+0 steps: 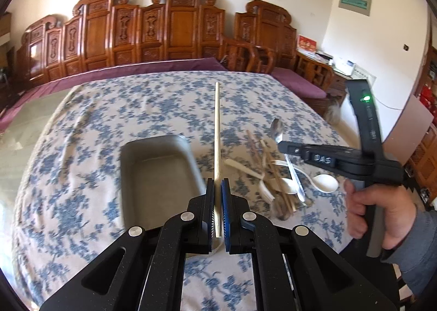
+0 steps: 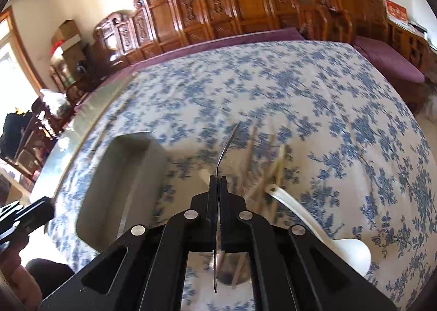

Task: Organize utensils
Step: 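Lift the chopstick with the left tool while the right tool grasps a metal spoon, then carry chopstick and spoon into the grey tray and open both tools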

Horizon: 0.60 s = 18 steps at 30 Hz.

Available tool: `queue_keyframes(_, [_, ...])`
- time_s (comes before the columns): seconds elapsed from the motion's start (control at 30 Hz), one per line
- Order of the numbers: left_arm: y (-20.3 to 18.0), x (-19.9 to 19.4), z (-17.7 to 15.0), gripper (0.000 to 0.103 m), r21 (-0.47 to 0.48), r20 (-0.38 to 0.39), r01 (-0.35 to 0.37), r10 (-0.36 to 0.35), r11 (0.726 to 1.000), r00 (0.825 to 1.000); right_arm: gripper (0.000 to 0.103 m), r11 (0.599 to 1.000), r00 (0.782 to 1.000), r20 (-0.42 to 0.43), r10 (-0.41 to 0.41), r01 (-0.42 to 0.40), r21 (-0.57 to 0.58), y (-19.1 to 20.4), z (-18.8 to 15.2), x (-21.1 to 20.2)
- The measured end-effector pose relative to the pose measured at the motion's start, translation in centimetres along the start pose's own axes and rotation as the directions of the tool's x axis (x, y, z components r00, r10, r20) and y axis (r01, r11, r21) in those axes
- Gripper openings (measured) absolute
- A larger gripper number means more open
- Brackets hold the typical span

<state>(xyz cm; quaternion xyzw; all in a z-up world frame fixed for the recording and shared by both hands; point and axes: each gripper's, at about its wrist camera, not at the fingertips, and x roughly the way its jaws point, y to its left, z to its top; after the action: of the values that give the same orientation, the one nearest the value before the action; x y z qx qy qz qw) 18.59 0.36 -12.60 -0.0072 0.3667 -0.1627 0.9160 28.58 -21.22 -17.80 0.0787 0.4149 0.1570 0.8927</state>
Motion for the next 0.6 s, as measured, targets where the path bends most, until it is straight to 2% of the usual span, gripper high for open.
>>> queue_keyframes(0.17, [1.7,-0.4,-0.8,0.004,-0.025,-0.031,-0.051,0.05,0.998,0.998,0.003,0.998,0.999,0.006,0.049,-0.048,-0.048,2.8,0.0,-0.4])
queue_keyframes(0.37, [4.2,2.2,-2.0,0.004,-0.076,-0.112,-0.1,0.091,0.992,0.99,0.003,0.993,0.996,0.006,0.09,-0.089,-0.081,5.2,0.2,-0.6])
queue_keyframes(0.6, [5.5,5.3,-2.8,0.004,-0.109,-0.182,-0.111,0.09,0.988,0.979,0.003,0.985,0.993,-0.019,0.116,-0.117,-0.123,7.6,0.2,0.0])
